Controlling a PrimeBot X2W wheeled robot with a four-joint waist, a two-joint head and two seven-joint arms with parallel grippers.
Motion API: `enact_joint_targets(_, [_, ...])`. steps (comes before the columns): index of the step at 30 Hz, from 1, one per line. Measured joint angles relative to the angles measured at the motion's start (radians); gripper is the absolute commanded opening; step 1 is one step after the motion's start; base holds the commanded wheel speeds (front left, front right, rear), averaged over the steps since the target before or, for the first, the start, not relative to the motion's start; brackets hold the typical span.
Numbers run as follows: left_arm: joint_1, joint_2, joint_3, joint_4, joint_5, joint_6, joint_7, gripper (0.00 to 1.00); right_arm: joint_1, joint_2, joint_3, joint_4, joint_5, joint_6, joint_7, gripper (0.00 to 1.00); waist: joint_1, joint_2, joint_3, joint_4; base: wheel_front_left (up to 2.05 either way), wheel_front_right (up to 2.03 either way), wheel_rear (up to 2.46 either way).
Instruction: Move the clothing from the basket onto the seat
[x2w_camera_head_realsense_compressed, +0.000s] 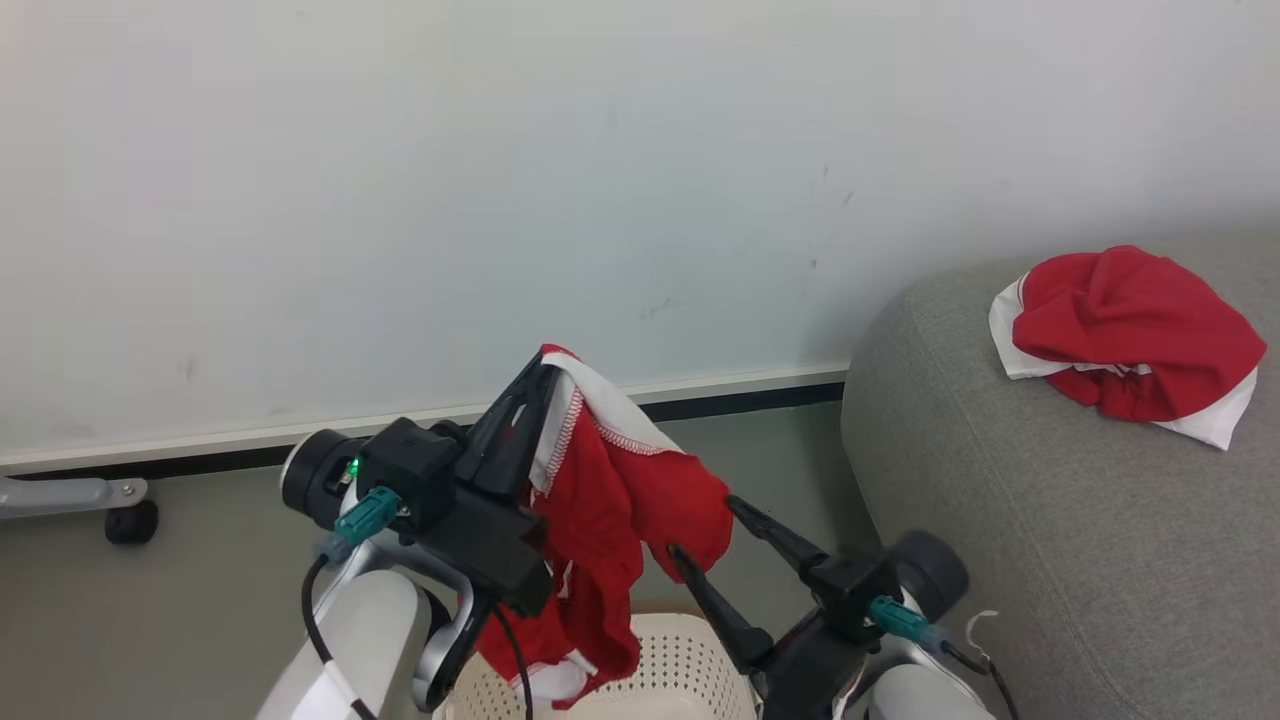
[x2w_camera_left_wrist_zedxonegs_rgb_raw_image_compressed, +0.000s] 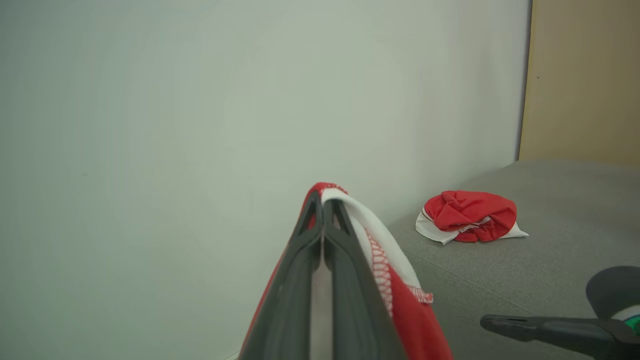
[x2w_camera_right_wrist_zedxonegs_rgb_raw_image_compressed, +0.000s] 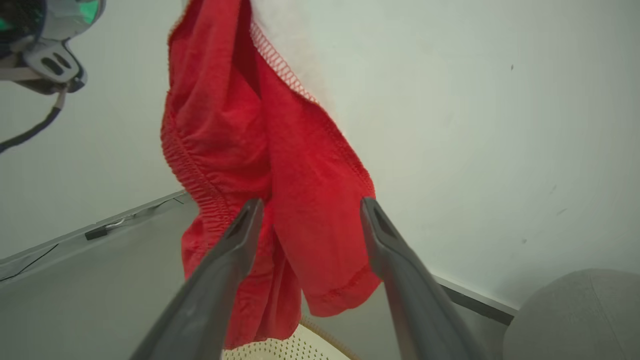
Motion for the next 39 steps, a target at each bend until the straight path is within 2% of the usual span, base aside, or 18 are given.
enact_joint_targets(2, [-0.009, -0.009, -0.022, -0.013, 0.000, 0.000, 0.009, 0.00, -0.040, 0.002, 0.062, 0.033, 0.021, 0.000, 0.000, 1.00, 0.0000, 0.0000, 0.003, 0.004, 0.00, 0.00, 0.00])
enact_joint_targets(17, [-0.040, -0.025, -0.076, -0.062, -0.001, 0.000, 0.037, 0.00, -0.204, 0.002, 0.255, 0.192, 0.111, 0.000, 0.000, 1.00, 0.0000, 0.0000, 0.019, 0.025, 0.00, 0.00, 0.00])
enact_joint_targets(30, [-0.043, -0.031, -0.115, -0.077, -0.028, 0.000, 0.054, 0.00, -0.327, 0.002, 0.433, 0.220, 0.202, 0.001, 0.000, 1.00, 0.0001, 0.0000, 0.029, 0.051, 0.00, 0.00, 0.00])
enact_joint_targets(31, [-0.044, -0.033, -0.116, -0.078, -0.029, 0.000, 0.054, 0.00, -0.335, 0.002, 0.443, 0.214, 0.213, 0.001, 0.000, 0.86, 0.0001, 0.0001, 0.030, 0.053, 0.00, 0.00, 0.00])
enact_joint_targets(32, [-0.045, -0.033, -0.118, -0.079, -0.032, 0.000, 0.054, 0.00, -0.342, 0.003, 0.452, 0.210, 0.225, 0.001, 0.000, 0.47, 0.0001, 0.0000, 0.031, 0.056, 0.00, 0.00, 0.00])
enact_joint_targets(35, [-0.050, -0.033, -0.120, -0.079, -0.035, 0.000, 0.058, 0.00, -0.356, 0.004, 0.468, 0.207, 0.260, 0.001, 0.000, 0.18, 0.0001, 0.0000, 0.034, 0.062, 0.00, 0.00, 0.00])
enact_joint_targets(36, [-0.052, -0.033, -0.120, -0.079, -0.035, 0.000, 0.058, 0.00, -0.356, 0.004, 0.470, 0.207, 0.268, 0.001, 0.000, 0.02, 0.0001, 0.0000, 0.035, 0.063, 0.00, 0.00, 0.00])
enact_joint_targets(39, [-0.053, -0.033, -0.119, -0.078, -0.037, 0.000, 0.058, 0.00, -0.357, 0.004, 0.471, 0.212, 0.286, 0.001, 0.000, 0.00, 0.0000, 0.0000, 0.037, 0.065, 0.00, 0.00, 0.00])
